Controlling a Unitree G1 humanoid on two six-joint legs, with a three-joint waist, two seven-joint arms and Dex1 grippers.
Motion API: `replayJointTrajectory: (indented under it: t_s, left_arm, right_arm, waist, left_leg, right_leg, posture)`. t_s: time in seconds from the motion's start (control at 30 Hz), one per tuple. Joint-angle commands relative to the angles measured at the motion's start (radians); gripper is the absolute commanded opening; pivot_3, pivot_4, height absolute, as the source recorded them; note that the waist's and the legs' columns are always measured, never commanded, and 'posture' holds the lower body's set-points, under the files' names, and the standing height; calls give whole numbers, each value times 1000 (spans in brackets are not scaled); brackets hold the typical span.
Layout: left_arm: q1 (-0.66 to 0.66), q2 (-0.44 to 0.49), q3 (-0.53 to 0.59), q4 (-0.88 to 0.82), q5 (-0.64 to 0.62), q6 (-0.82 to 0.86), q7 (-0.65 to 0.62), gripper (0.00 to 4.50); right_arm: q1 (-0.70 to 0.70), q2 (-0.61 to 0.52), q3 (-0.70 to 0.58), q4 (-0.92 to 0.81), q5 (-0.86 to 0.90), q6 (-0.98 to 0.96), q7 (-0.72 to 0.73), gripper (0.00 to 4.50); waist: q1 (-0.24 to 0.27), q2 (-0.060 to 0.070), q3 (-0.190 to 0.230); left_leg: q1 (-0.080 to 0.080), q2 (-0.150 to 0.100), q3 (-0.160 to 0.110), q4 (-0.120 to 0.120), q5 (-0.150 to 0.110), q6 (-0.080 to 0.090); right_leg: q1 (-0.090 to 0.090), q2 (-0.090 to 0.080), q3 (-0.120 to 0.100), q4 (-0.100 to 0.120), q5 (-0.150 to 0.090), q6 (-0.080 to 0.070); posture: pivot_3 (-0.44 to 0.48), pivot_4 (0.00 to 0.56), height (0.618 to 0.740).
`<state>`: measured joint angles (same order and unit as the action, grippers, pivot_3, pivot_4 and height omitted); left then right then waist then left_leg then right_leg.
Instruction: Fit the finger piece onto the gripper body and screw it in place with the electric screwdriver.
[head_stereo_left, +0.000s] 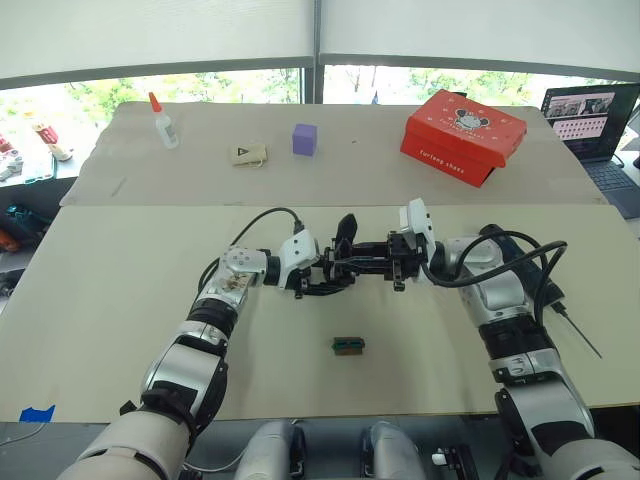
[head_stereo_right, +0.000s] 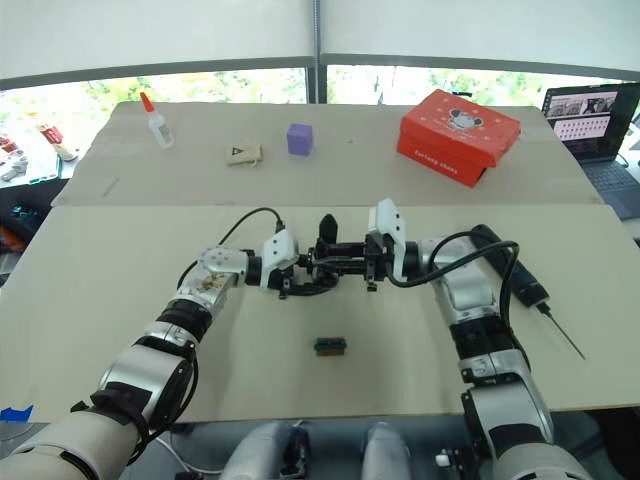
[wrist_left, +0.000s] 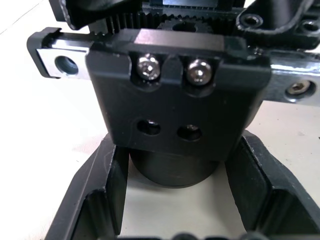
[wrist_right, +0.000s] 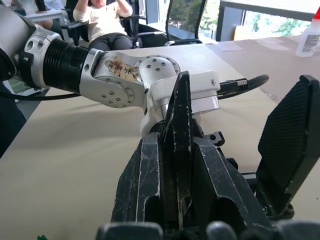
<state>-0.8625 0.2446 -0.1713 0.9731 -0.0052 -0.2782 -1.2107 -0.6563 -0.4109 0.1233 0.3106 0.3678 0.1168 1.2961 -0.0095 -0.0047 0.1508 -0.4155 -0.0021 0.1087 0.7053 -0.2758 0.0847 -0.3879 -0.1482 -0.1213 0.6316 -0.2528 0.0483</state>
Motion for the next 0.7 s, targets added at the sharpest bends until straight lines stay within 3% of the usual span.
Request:
replayJointTrajectory:
  t_s: [0.03, 0.33, 0.7]
  left_arm:
    - [-13, 0, 1, -11, -2, 4, -4, 2267]
    - [-9, 8, 4, -13, -2, 3, -4, 2267]
    - [-9, 2, 3, -14, -2, 4, -1, 2267]
  right_arm:
    - [19, 18, 2, -21, 1, -9, -3, 352]
    - [-28, -6, -48, -98, 64, 77, 8, 352]
    - [-22, 12, 1, -42, 3, 57, -10, 352]
  waist:
    - [-1, 0, 0]
    - [-1, 0, 0]
    - [-1, 0, 0]
  left_leg:
    - [0, 0, 0, 0, 0, 0]
    - [0, 0, 0, 0, 0, 0]
    - [0, 0, 0, 0, 0, 0]
  right_leg:
    - [0, 0, 0, 0, 0, 0]
    - [0, 0, 0, 0, 0, 0]
    - [0, 0, 0, 0, 0, 0]
  posture:
    - [0, 150, 740]
    - [0, 150, 740]
    - [0, 150, 740]
